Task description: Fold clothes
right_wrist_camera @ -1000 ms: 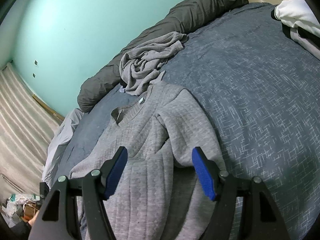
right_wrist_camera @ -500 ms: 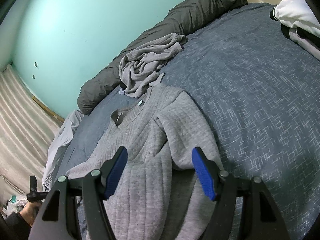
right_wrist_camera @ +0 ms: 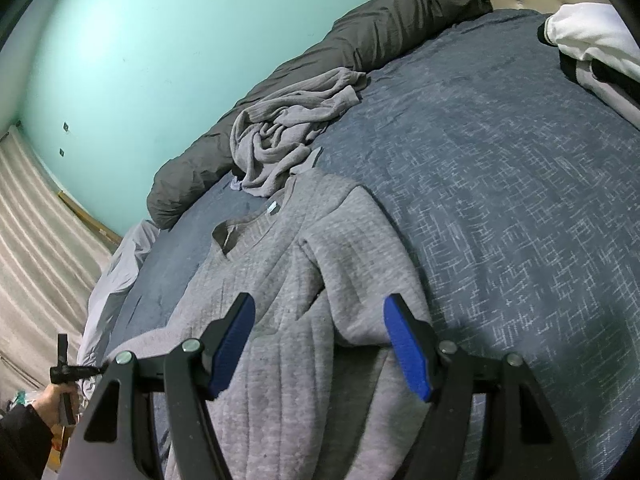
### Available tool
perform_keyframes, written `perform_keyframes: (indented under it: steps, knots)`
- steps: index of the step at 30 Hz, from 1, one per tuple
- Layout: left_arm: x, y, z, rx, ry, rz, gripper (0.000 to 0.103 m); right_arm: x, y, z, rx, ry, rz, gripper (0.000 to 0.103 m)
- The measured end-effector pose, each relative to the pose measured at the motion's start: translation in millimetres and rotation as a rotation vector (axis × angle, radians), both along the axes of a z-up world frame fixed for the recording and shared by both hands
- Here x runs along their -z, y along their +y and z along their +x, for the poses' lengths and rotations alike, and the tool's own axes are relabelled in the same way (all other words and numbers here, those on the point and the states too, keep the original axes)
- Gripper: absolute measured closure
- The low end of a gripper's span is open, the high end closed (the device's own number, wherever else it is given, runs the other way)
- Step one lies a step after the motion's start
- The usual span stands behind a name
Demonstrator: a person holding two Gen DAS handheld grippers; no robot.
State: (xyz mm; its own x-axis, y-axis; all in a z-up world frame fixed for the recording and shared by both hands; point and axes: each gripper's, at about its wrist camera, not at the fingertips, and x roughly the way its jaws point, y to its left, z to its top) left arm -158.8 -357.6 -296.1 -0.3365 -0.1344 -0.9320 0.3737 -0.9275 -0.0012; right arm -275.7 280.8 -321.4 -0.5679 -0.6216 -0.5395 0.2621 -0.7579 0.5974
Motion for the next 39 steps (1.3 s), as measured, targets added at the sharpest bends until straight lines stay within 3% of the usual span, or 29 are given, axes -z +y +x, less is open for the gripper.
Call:
perform_keyframes:
  steps: [2, 5, 9, 12, 16, 19, 26, 30, 31, 35, 39]
  knots:
    - [-1.2, 5.1, 6.4, -0.013, 0.009, -0.007, 0.089, -1.5, 4.0, -0.2, 0.019, -0.007, 0.001, 0.035]
    - [-13.0, 10.9, 21.9, -0.024, 0.057, 0.031, 0.088, -5.4, 12.2, 1.9, 0.041, -0.017, -0.011, 0.035]
    - [-32.9, 36.5, 46.9, 0.043, 0.112, 0.073, 0.083, -9.7, 29.2, 10.4, 0.090, -0.062, -0.025, 0.035]
    - [-50.3, 53.2, 66.8, 0.083, 0.156, 0.106, 0.073, -13.3, 34.2, 25.6, 0.043, -0.091, 0.048, 0.035]
    - [-62.9, 66.2, 91.5, 0.102, 0.190, 0.166, 0.072, -6.3, 41.5, 49.5, -0.027, -0.202, 0.075, 0.035]
    - [-63.7, 81.7, 101.0, 0.141, 0.193, 0.183, 0.047, -4.3, 41.5, 67.6, -0.067, -0.254, 0.114, 0.035]
    - [-72.9, 121.6, 131.5, 0.244, 0.262, 0.206, 0.045, 11.1, 20.5, 90.3, -0.132, -0.370, 0.156, 0.037]
    - [-80.8, 132.1, 145.6, 0.253, 0.312, 0.239, 0.045, 16.2, 3.0, 91.7, -0.151, -0.385, 0.209, 0.055]
    - [-83.3, 135.1, 148.8, 0.258, 0.319, 0.247, 0.045, 19.0, 2.9, 90.7, -0.145, -0.395, 0.194, 0.065]
    - [-91.8, 146.3, 157.2, 0.274, 0.341, 0.261, 0.045, 30.7, 0.7, 85.6, -0.155, -0.426, 0.147, 0.086]
    - [-96.8, 154.4, 160.7, 0.289, 0.344, 0.269, 0.045, 33.5, 5.0, 84.4, -0.157, -0.419, 0.137, 0.098]
